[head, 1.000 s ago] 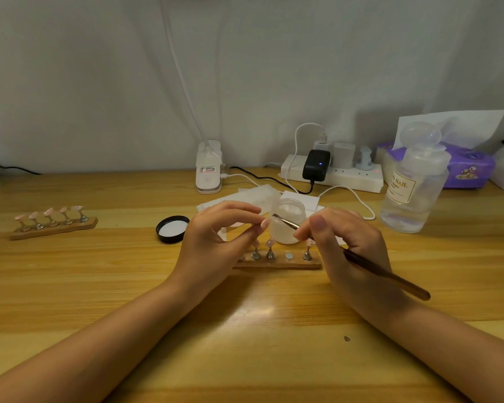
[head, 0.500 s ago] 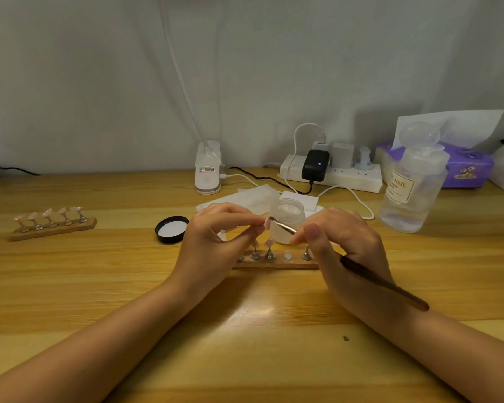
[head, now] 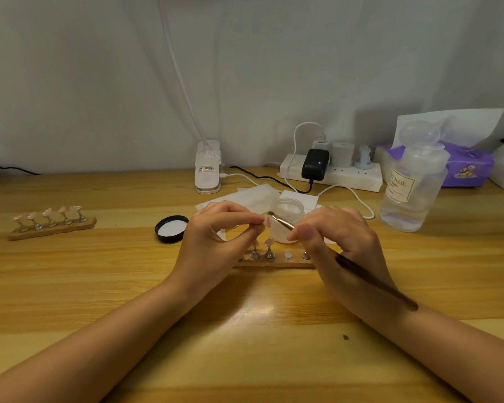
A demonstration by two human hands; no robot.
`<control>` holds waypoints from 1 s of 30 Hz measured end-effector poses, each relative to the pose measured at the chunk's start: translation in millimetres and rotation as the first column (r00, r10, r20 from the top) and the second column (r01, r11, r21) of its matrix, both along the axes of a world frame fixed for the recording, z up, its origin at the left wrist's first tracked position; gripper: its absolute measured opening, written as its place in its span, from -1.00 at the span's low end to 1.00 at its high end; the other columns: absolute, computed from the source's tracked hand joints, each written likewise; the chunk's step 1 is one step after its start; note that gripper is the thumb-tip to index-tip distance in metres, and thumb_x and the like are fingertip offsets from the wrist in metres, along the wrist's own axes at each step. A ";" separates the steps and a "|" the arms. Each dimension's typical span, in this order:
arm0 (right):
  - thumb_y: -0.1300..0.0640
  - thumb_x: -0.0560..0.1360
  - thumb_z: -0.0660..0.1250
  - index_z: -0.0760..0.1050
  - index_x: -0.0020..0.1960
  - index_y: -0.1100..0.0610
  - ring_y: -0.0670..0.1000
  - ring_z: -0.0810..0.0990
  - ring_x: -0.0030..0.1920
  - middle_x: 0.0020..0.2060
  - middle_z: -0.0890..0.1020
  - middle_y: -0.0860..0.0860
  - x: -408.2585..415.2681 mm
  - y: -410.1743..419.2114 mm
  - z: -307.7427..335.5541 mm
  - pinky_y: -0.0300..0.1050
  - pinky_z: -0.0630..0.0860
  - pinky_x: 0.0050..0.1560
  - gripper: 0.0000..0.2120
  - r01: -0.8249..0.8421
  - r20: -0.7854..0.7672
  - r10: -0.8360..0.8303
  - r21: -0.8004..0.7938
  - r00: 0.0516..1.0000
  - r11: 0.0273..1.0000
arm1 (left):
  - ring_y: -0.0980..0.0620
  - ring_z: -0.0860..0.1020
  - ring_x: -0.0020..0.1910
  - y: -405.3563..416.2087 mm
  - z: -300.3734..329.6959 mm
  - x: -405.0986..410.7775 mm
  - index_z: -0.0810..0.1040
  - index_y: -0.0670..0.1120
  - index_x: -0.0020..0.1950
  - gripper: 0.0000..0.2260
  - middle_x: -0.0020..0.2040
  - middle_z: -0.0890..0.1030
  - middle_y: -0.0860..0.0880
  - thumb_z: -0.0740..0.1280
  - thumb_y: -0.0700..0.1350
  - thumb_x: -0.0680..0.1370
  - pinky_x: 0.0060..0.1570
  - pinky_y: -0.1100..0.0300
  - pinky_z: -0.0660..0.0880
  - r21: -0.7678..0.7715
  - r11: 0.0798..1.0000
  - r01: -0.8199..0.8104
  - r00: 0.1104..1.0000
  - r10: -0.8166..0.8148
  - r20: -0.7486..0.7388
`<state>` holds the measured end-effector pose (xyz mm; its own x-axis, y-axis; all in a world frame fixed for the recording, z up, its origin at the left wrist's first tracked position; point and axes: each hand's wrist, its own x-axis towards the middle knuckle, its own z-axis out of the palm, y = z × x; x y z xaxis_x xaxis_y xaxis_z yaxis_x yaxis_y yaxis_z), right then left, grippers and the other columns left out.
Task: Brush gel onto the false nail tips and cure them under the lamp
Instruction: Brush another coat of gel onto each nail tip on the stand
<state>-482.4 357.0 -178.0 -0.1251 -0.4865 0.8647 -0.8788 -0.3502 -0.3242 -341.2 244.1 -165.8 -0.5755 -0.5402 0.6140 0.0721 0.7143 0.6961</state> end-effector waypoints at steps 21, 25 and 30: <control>-0.06 0.58 0.10 0.58 -0.29 0.15 -0.08 0.55 -0.29 -0.38 0.61 -0.04 1.9 0.2 -1.3 0.06 0.41 -0.14 -0.55 -0.063 -0.007 0.063 0.030 0.998 0.998 | 0.14 0.56 -0.14 0.7 2.7 -0.8 0.64 -0.05 -0.08 -0.84 -0.17 0.63 0.06 0.44 -0.25 0.39 -0.07 -0.02 0.49 -0.030 0.999 -0.020 0.999 0.021 0.026; -0.05 0.58 0.07 0.56 -0.28 0.11 -0.10 0.53 -0.29 -0.38 0.58 -0.07 1.2 1.6 -1.5 0.02 0.40 -0.13 -0.57 -0.070 0.048 0.070 0.009 0.996 0.997 | 0.16 0.56 -0.15 0.5 2.6 -0.3 0.64 -0.05 -0.09 -0.86 -0.18 0.62 0.09 0.44 -0.23 0.39 -0.08 0.02 0.51 -0.003 1.000 -0.016 0.999 0.016 0.028; -0.02 0.55 0.15 0.59 -0.17 0.11 -0.06 0.57 -0.25 -0.25 0.58 -0.15 1.5 -0.6 1.7 0.09 0.47 -0.21 -0.68 -0.095 0.066 0.092 0.056 0.994 0.994 | 0.16 0.56 -0.15 1.9 4.2 0.4 0.61 0.02 -0.12 -0.83 -0.18 0.61 0.12 0.44 -0.23 0.39 -0.08 0.04 0.51 -0.006 1.000 -0.018 1.000 0.018 0.022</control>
